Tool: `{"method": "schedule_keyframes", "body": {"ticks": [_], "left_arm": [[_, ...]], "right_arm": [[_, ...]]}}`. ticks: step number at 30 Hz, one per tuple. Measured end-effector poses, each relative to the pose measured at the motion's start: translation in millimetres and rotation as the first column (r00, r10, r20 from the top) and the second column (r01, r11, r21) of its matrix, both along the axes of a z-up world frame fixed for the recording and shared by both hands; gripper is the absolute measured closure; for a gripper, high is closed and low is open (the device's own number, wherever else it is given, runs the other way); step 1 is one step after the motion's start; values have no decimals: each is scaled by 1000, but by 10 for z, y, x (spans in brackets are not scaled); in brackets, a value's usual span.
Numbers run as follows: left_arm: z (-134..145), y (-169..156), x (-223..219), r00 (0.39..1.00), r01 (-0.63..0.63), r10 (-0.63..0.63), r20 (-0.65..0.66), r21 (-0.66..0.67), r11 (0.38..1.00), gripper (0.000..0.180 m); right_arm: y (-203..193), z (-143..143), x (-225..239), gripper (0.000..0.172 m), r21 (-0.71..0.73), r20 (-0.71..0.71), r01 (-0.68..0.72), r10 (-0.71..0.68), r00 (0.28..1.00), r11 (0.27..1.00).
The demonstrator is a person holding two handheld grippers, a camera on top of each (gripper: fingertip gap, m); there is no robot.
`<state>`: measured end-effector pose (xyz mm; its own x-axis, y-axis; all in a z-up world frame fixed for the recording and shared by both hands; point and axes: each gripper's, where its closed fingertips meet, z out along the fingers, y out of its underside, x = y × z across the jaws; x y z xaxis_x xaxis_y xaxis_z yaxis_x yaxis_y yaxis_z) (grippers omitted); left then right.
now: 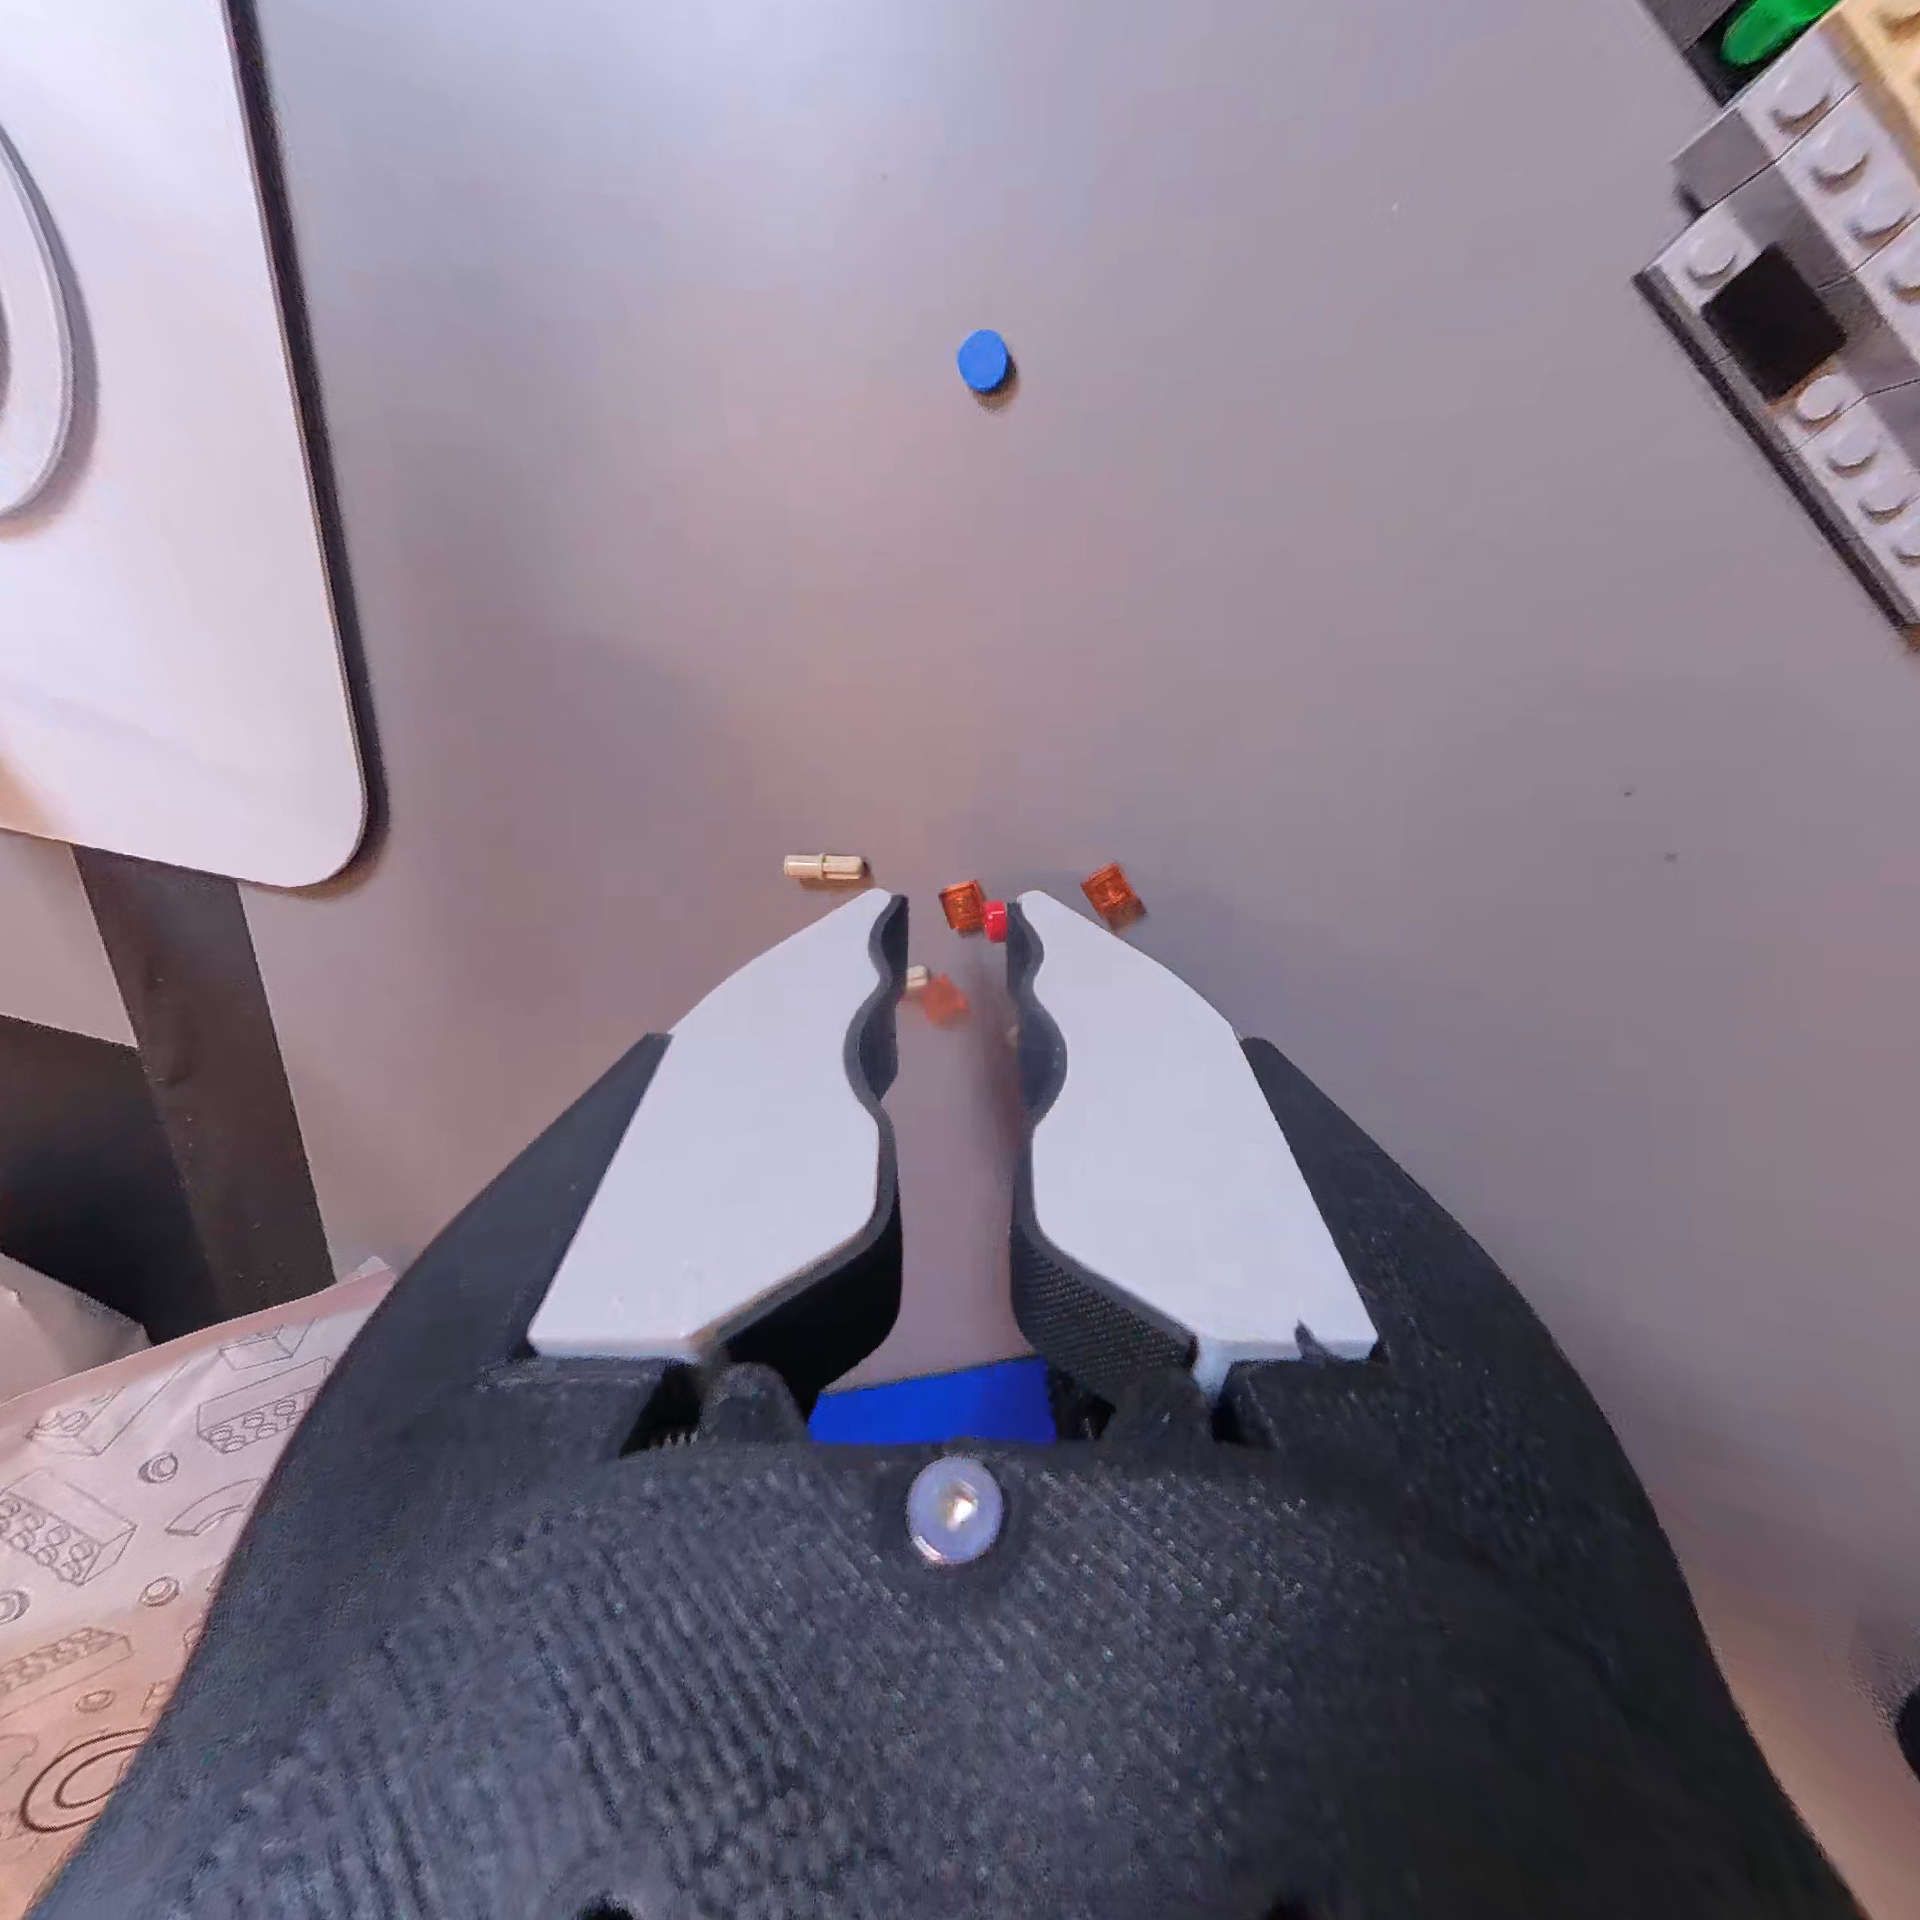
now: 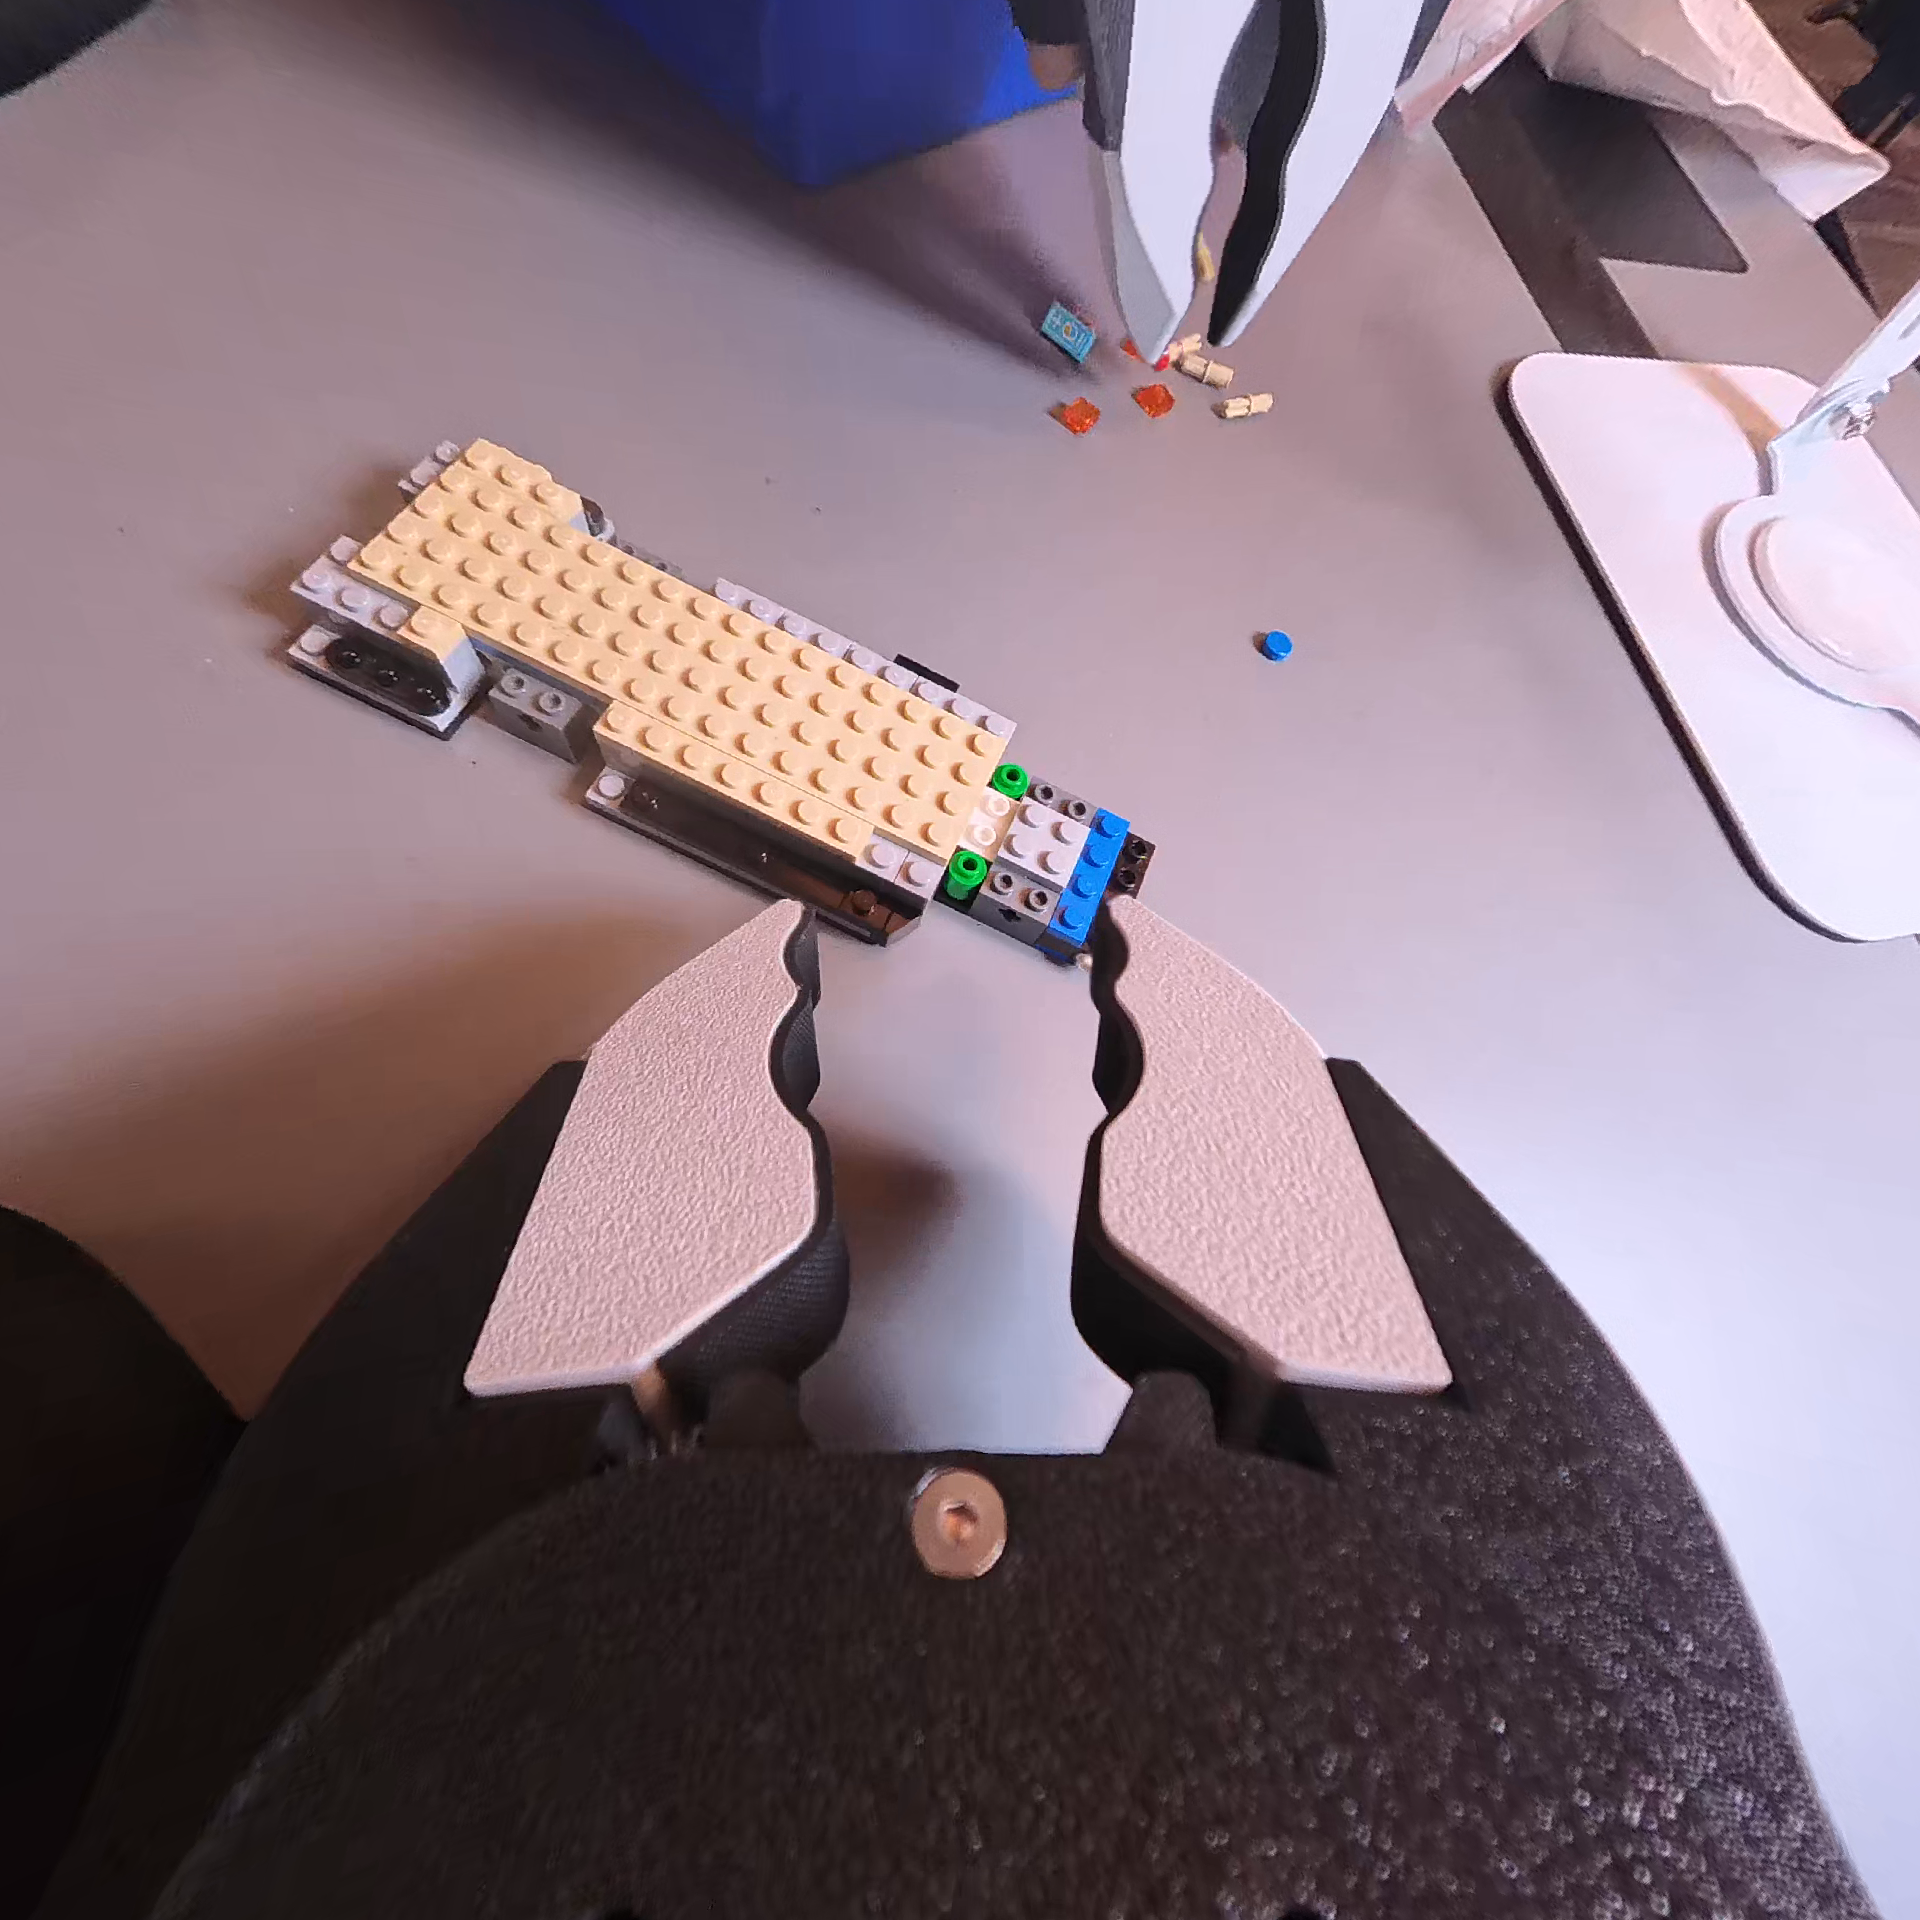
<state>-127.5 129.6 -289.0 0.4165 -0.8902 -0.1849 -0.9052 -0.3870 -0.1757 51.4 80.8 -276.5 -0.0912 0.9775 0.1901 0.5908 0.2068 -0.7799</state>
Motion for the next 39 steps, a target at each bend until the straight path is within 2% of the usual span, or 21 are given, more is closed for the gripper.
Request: {"method": "schedule_keyframes", "body": {"ticks": [4,13,15,18,21,24,28,32,33,34,35,39], "left_arm": [[-28,38,-56,1000,-1,1,-28,29,1000,148],[34,52,-73,1000,11,-9,-25,71,997,137],[159,42,-47,1000,5,-6,8,105,994,138],[516,-77,80,993,-1,-23,119,194,981,139],[838,-362,115,978,-13,-47,205,283,959,138],[951,-718,-26,970,-63,-23,241,339,939,137],[827,-1220,-380,961,-175,90,262,321,931,138],[350,-1608,-835,959,-265,236,158,198,944,129],[223,-1647,-957,961,-274,259,97,193,942,131],[155,-1677,-979,963,-267,254,92,183,946,139],[183,-1678,-894,956,-271,242,165,180,946,156],[173,-1640,-896,936,-311,272,222,166,936,160]], "right_arm": [[34,-13,-31,116,-9,17,-13,14,1000,1000],[99,-8,-106,100,-101,72,-68,75,995,993],[84,-3,-126,97,-105,88,-96,106,991,990],[42,-28,-124,92,-129,139,-157,174,975,979],[51,-45,-154,89,-134,180,-202,224,958,970],[63,-56,-210,87,-145,206,-237,263,943,961],[72,-162,-251,89,-143,266,-265,295,918,954],[6,-226,-257,98,-166,290,-285,323,901,944],[-2,-226,-256,98,-163,296,-280,317,901,946],[-14,-227,-249,98,-163,304,-270,309,901,949],[-29,-226,-238,99,-162,314,-255,295,902,953],[-60,-228,-170,99,-157,338,-146,192,921,977]]}}
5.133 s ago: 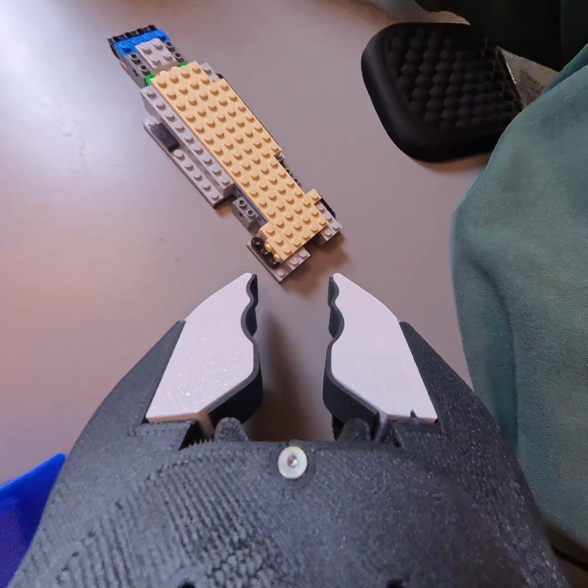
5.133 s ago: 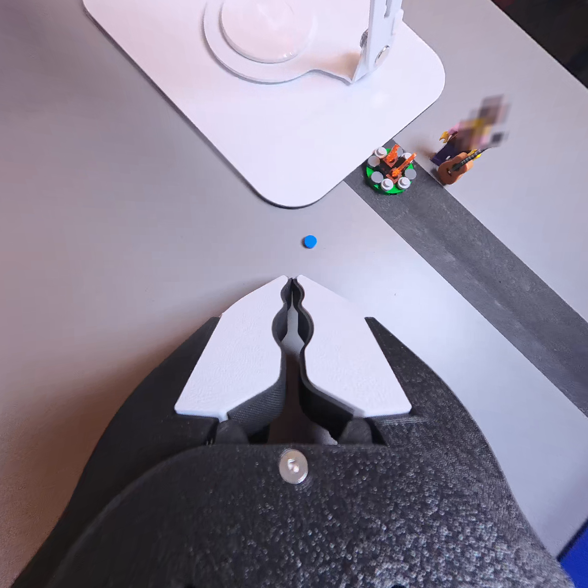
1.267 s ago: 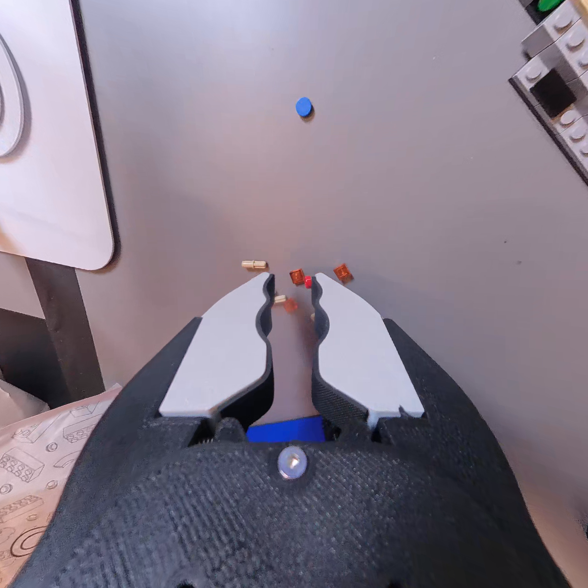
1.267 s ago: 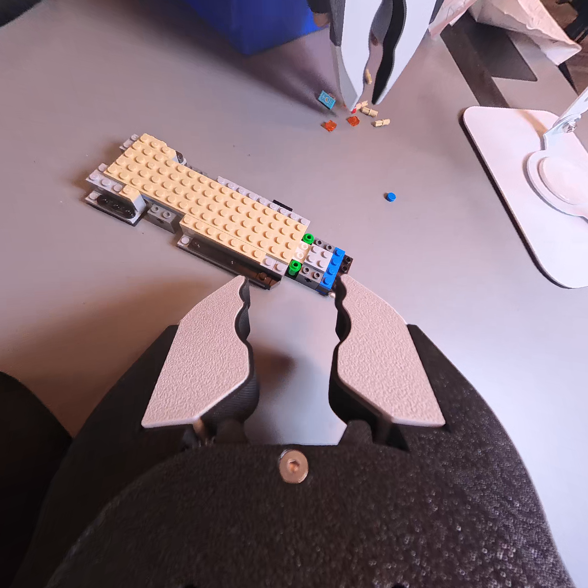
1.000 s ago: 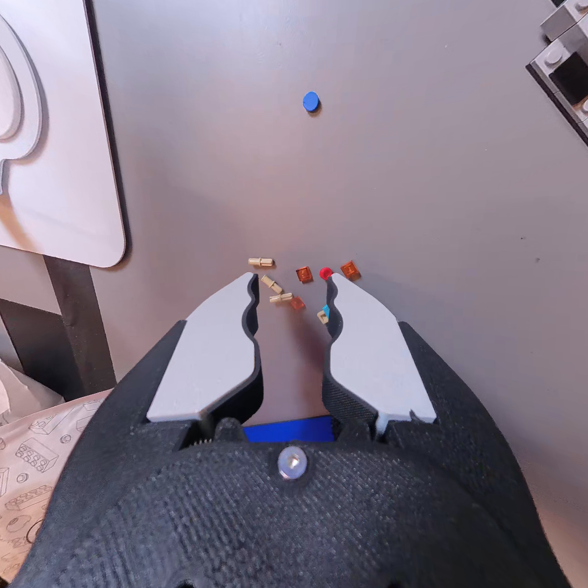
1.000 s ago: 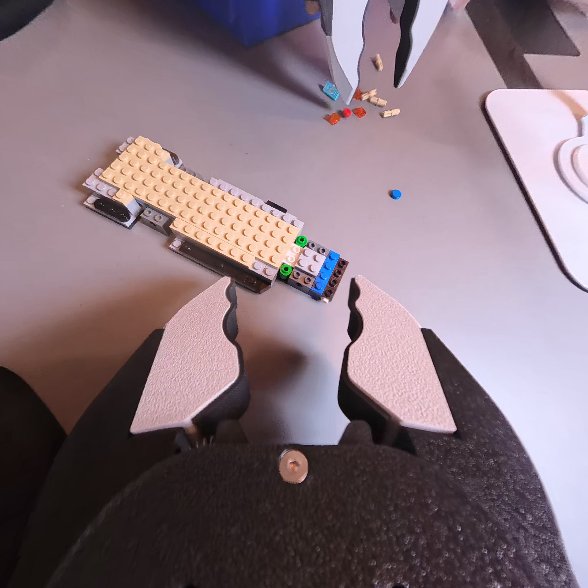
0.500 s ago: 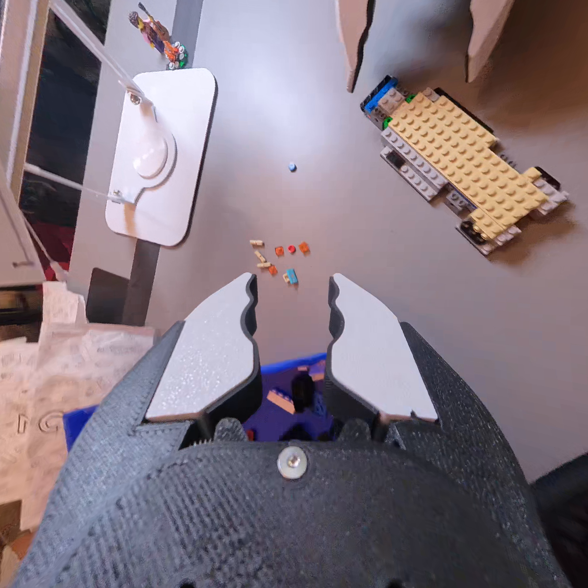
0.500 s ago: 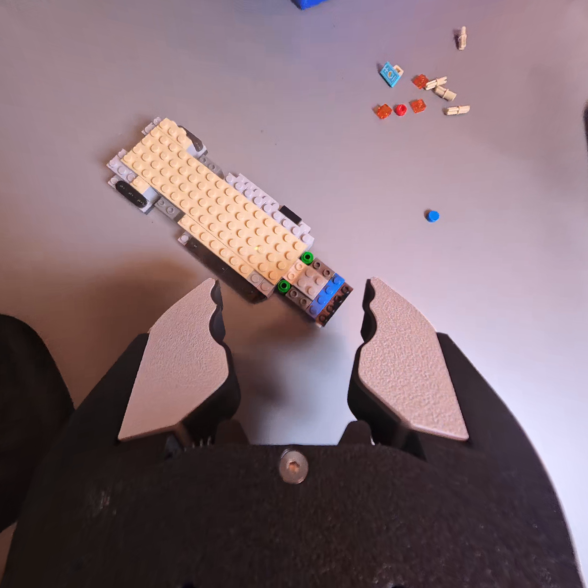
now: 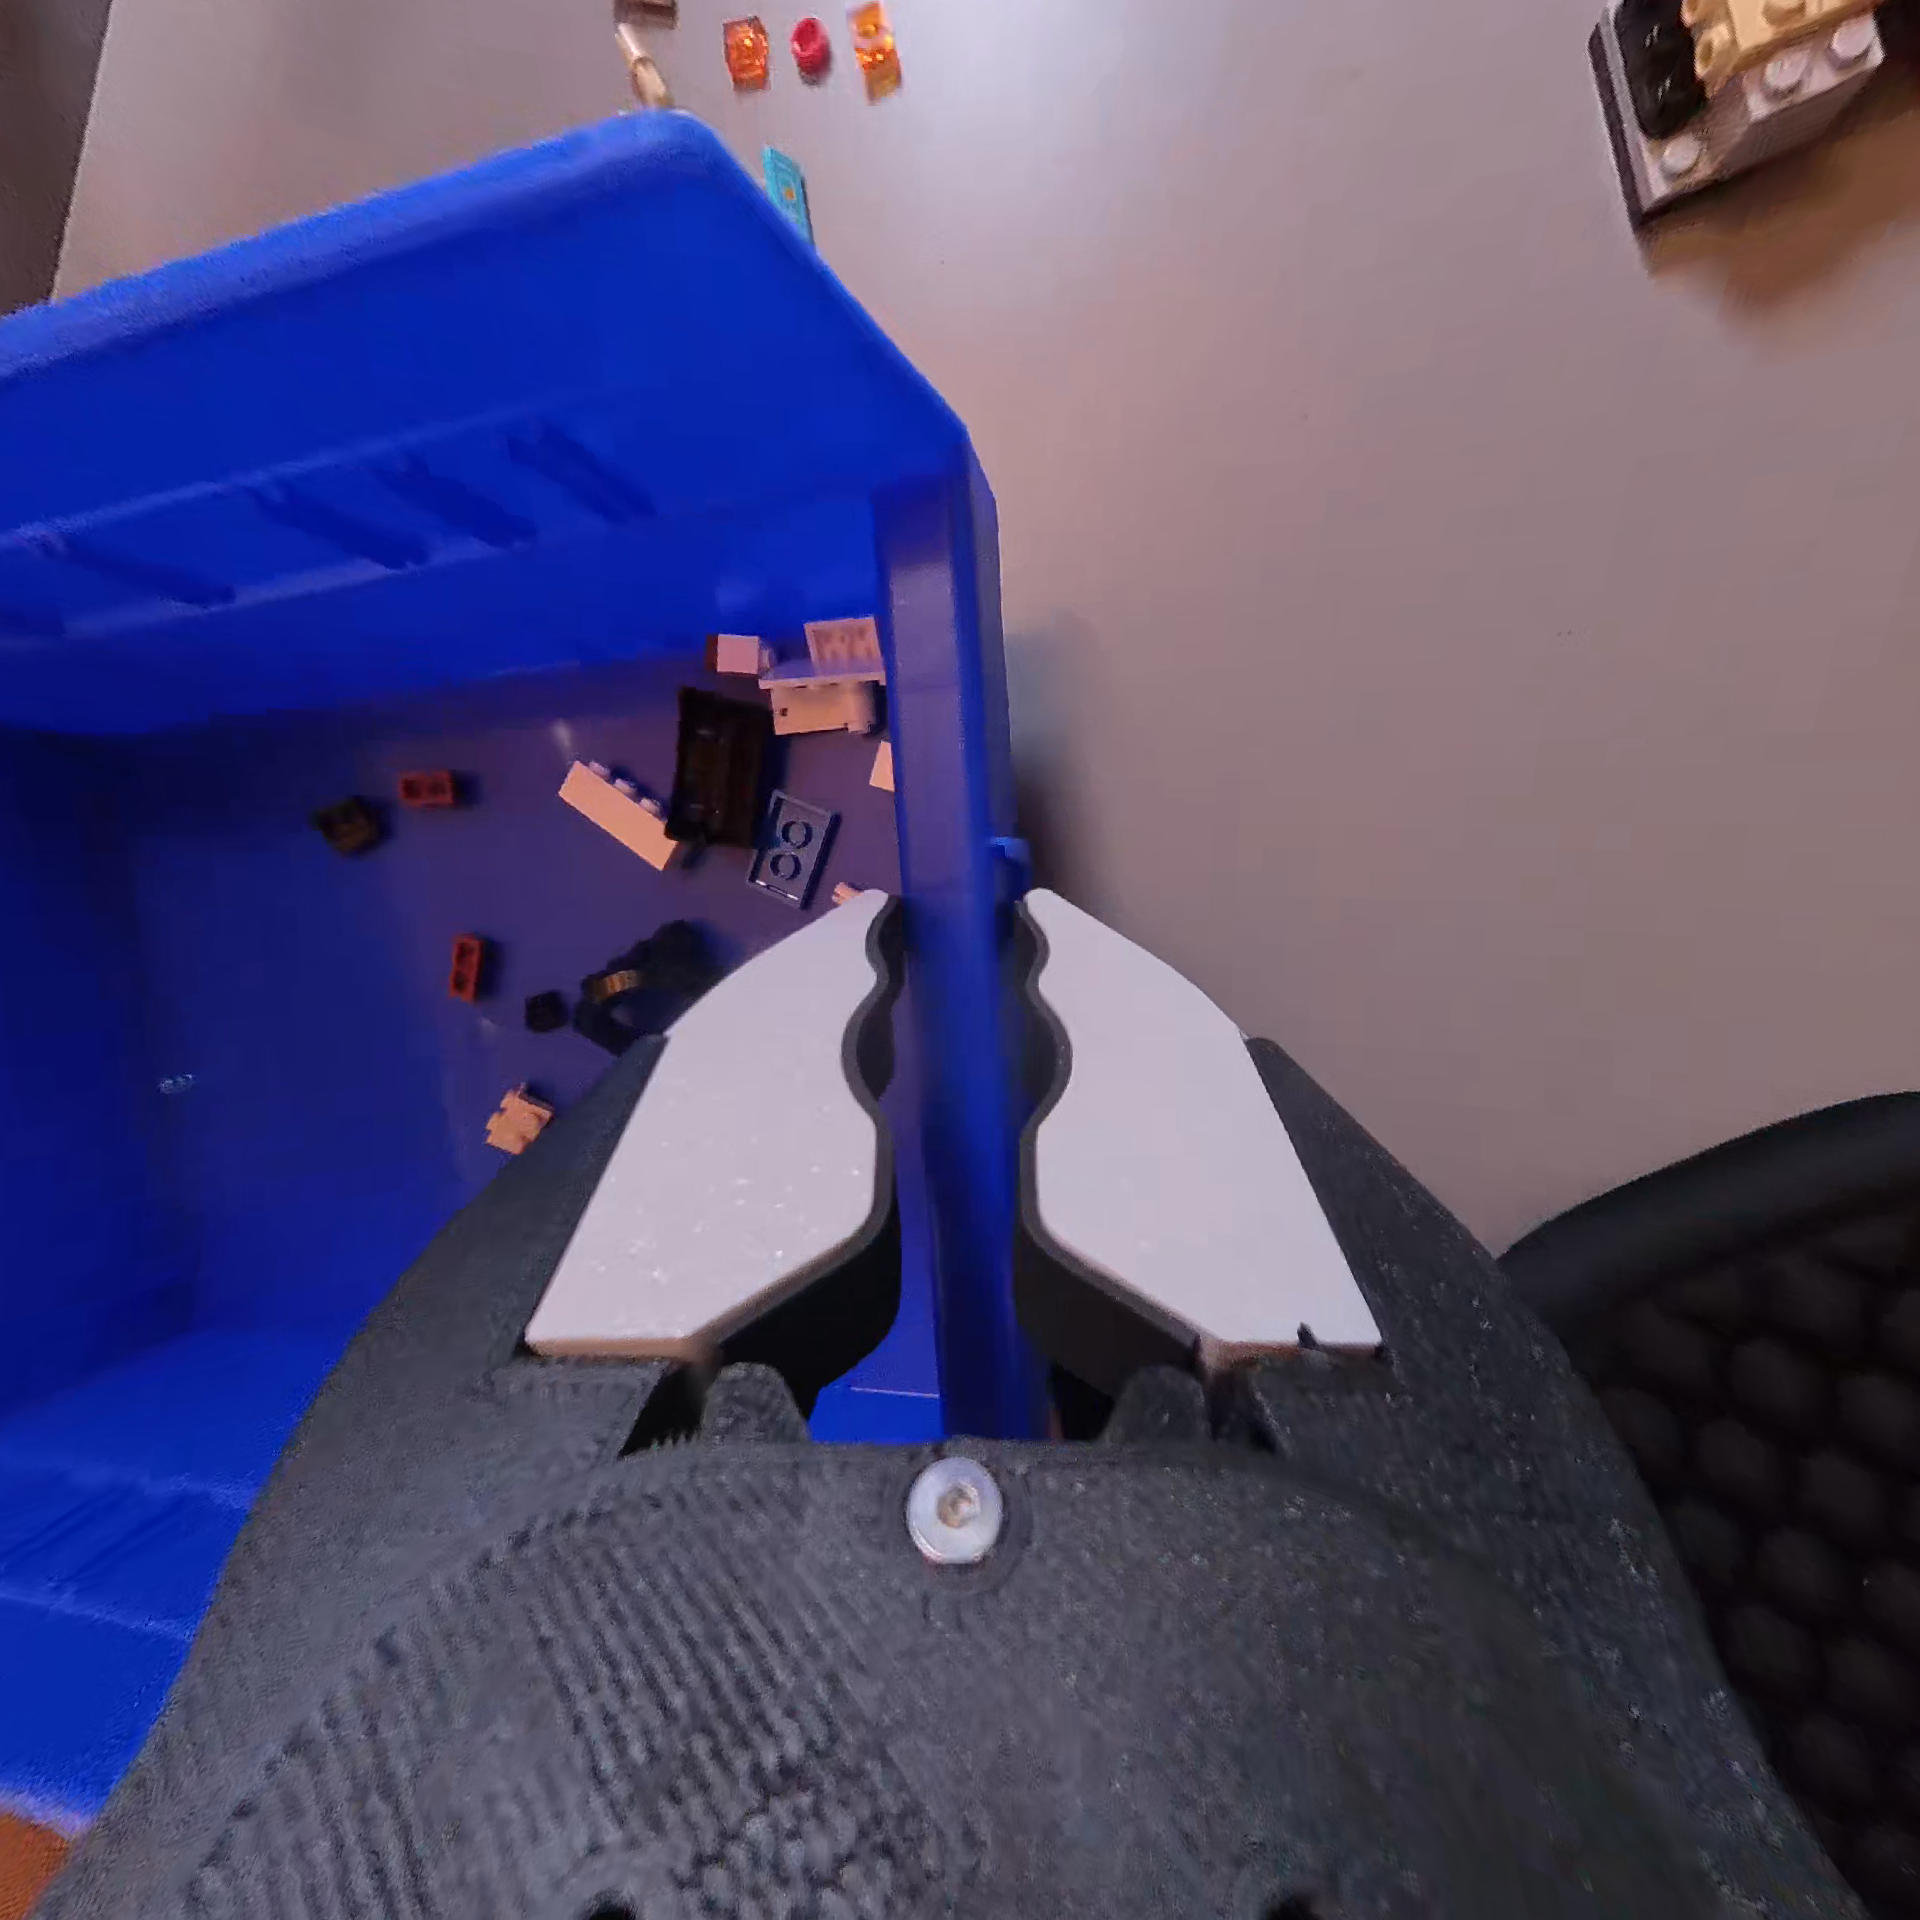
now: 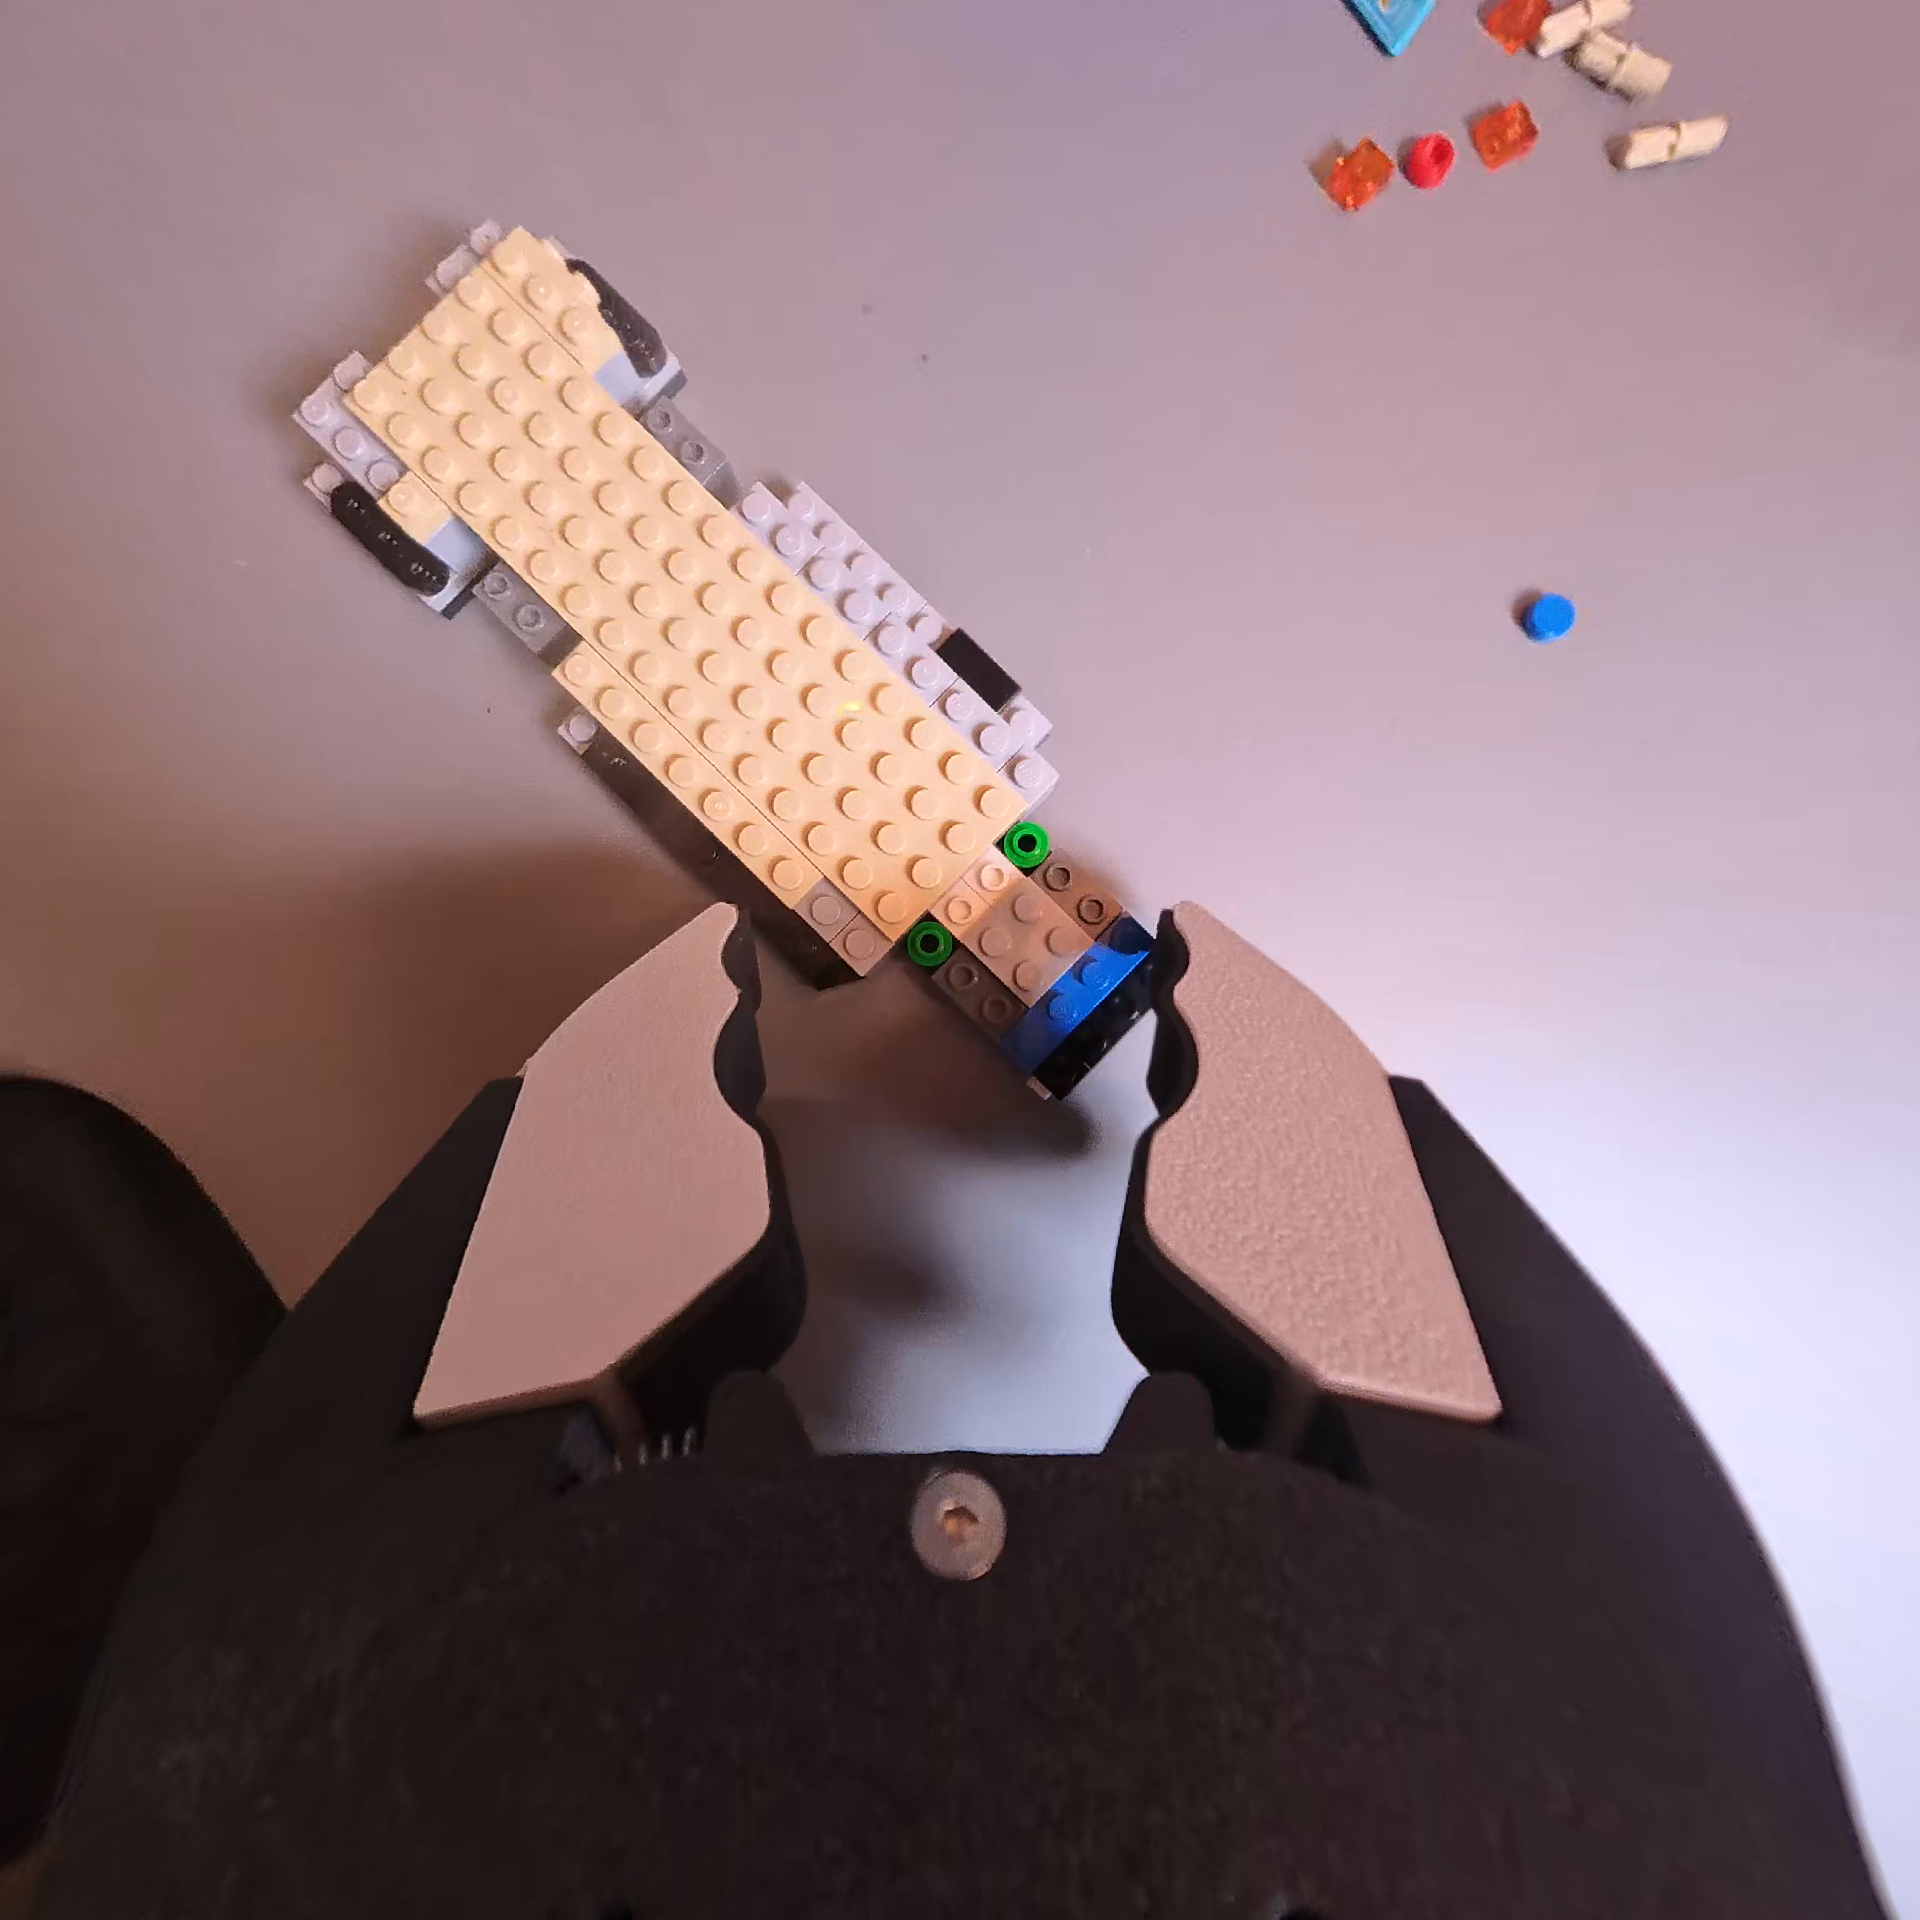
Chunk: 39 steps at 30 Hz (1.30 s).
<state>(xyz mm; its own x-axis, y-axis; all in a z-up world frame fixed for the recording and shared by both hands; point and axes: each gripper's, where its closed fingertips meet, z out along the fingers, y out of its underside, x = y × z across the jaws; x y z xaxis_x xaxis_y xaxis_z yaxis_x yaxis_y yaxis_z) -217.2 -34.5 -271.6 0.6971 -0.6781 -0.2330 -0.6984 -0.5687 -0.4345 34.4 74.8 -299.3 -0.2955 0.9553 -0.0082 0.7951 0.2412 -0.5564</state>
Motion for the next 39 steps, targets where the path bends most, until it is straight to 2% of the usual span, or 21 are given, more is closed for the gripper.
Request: {"method": "schedule_keyframes", "body": {"ticks": [4,7,9,11,13,15,17,20,22,26,33,36,39], "left_arm": [[-1,104,-32,996,-67,66,64,17,998,160],[14,167,-56,996,-86,86,7,70,994,159],[136,205,4,996,-53,64,-57,175,983,157],[358,204,373,999,24,-35,38,260,965,151],[492,163,919,963,105,-168,213,276,955,142],[440,109,1426,905,220,-286,314,231,948,127],[319,144,1802,871,317,-360,334,176,932,121],[90,328,2193,858,412,-415,304,77,908,120],[-111,369,2377,855,467,-439,276,-41,883,109],[-371,447,2502,859,504,-475,192,-155,850,102],[-368,460,2504,854,509,-478,204,-146,848,106],[-368,456,2510,851,514,-482,209,-141,846,107],[-368,456,2514,854,506,-473,216,-135,852,107]], "right_arm": [[-70,3,73,99,-1,-18,119,-119,993,993],[-162,5,137,101,-6,-34,172,-172,984,985],[-217,8,181,102,-5,-44,191,-191,981,982],[-284,26,242,106,5,-64,156,-155,986,988],[-337,89,300,113,8,-101,89,-88,991,996],[-357,170,313,127,-26,-149,48,-51,987,999],[-293,167,298,132,-29,-168,47,-51,984,998],[-302,84,285,136,-44,-159,23,-29,987,999],[-324,78,281,142,-29,-169,16,-21,985,999],[-360,67,303,142,43,-179,11,-3,984,999],[-395,56,315,144,152,-204,-26,57,977,988],[-418,65,337,147,116,-200,-40,62,978,992],[-419,67,331,147,43,-199,-4,12,980,999]]}}
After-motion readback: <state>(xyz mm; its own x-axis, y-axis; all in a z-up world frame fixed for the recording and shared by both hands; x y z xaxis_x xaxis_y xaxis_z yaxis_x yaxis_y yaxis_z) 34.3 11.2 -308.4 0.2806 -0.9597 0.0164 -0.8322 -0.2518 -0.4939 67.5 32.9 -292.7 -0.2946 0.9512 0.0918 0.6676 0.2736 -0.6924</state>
